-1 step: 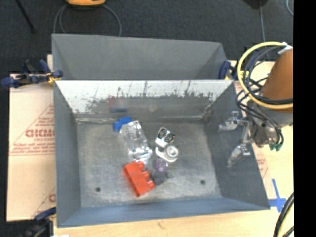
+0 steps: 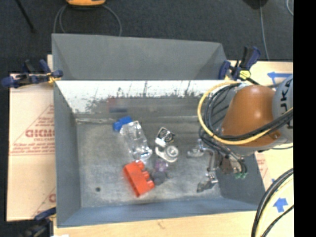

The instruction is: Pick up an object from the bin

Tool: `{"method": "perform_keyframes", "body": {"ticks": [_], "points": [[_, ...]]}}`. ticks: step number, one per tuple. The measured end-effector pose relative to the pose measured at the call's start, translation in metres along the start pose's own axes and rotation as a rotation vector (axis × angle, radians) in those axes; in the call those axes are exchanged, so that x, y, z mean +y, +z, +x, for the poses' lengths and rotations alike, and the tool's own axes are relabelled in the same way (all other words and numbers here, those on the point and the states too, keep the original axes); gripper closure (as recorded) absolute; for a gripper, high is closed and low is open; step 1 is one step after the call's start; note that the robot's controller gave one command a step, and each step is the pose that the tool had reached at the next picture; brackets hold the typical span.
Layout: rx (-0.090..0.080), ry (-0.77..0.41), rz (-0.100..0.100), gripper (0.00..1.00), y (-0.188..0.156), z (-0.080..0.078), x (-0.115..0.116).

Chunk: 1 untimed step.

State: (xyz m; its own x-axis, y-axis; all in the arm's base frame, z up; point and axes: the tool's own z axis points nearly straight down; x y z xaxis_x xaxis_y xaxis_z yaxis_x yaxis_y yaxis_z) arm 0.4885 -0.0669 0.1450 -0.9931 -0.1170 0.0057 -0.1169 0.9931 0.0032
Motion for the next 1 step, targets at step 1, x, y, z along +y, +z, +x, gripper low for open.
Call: {"method": "perform_keyframes", "body": {"ticks": [1], "points": [[-0.010,-0.202,0.003,0.00,0.0388,-0.0693,0.0464]]}}
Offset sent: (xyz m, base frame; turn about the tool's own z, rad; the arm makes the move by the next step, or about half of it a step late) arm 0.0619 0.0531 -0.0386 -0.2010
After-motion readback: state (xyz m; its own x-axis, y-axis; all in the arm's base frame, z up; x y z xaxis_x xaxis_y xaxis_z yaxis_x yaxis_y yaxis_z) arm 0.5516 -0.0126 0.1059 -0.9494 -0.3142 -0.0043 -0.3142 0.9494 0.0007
